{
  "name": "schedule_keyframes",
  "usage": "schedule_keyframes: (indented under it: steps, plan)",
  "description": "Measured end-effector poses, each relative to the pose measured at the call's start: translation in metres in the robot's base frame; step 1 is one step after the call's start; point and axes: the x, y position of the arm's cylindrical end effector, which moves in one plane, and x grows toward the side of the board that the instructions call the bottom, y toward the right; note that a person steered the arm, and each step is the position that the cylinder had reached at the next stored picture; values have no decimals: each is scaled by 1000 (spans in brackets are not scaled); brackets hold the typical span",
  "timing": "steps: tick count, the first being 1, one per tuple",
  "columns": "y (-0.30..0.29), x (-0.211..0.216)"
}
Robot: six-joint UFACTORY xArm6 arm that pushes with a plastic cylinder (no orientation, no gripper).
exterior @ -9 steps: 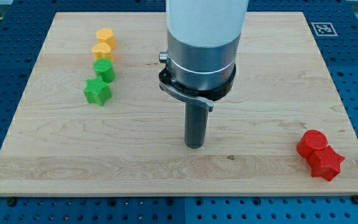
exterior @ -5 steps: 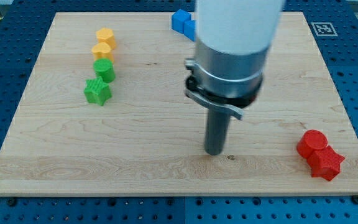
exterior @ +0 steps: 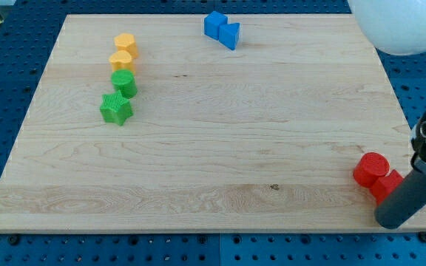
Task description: Push both the red blocks towards the top
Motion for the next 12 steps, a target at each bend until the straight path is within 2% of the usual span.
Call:
schedule_keyframes:
  steps: [3, 5, 8, 10, 11, 12]
  plan:
    - [30, 1]
    - [12, -7]
    - [7, -80]
    - [7, -154]
    - [-1, -172]
    - [2, -172]
